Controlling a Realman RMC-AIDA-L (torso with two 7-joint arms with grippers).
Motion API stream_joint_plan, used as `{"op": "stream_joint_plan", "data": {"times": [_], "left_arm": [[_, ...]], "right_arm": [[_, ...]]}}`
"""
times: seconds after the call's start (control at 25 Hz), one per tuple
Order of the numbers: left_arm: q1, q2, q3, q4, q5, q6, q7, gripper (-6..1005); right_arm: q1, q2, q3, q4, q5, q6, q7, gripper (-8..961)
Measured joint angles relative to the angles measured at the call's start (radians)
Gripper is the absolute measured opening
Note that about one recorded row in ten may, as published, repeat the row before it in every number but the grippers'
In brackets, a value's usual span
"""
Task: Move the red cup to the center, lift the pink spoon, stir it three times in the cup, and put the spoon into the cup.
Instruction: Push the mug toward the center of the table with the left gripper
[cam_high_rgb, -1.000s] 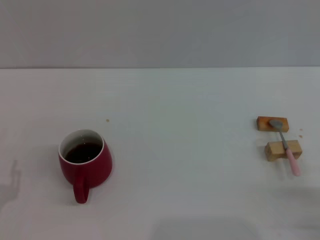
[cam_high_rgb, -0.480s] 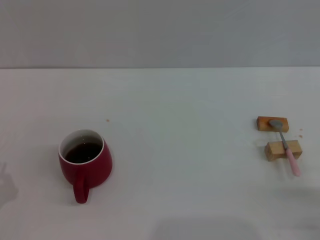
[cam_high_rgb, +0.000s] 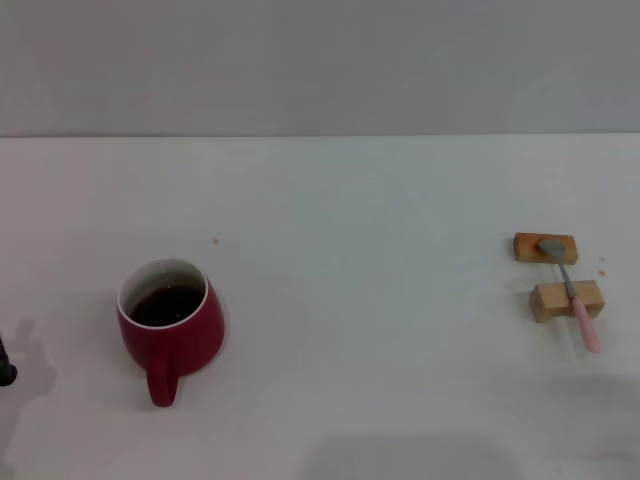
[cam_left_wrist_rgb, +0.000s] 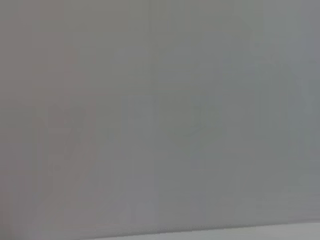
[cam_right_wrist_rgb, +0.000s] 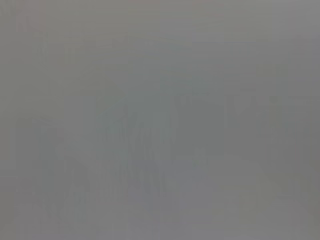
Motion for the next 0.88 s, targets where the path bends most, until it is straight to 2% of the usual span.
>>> {"op": "stream_joint_plan", "data": {"times": [0.44,0.88], "left_arm": [[-0.067,-0.002,0.104,0.04,0.0,-0.039,0.001,-2],[-0.087,-0.003,0.166,0.049,0.0,-0.04,0.009,-2]], "right_arm": [[0.0,0.0,-0.014,0.002,0.0,-0.015,0.0,818],[-0.002,0.002,-0.019,0.002,0.0,-0.036,0.0,818]]}}
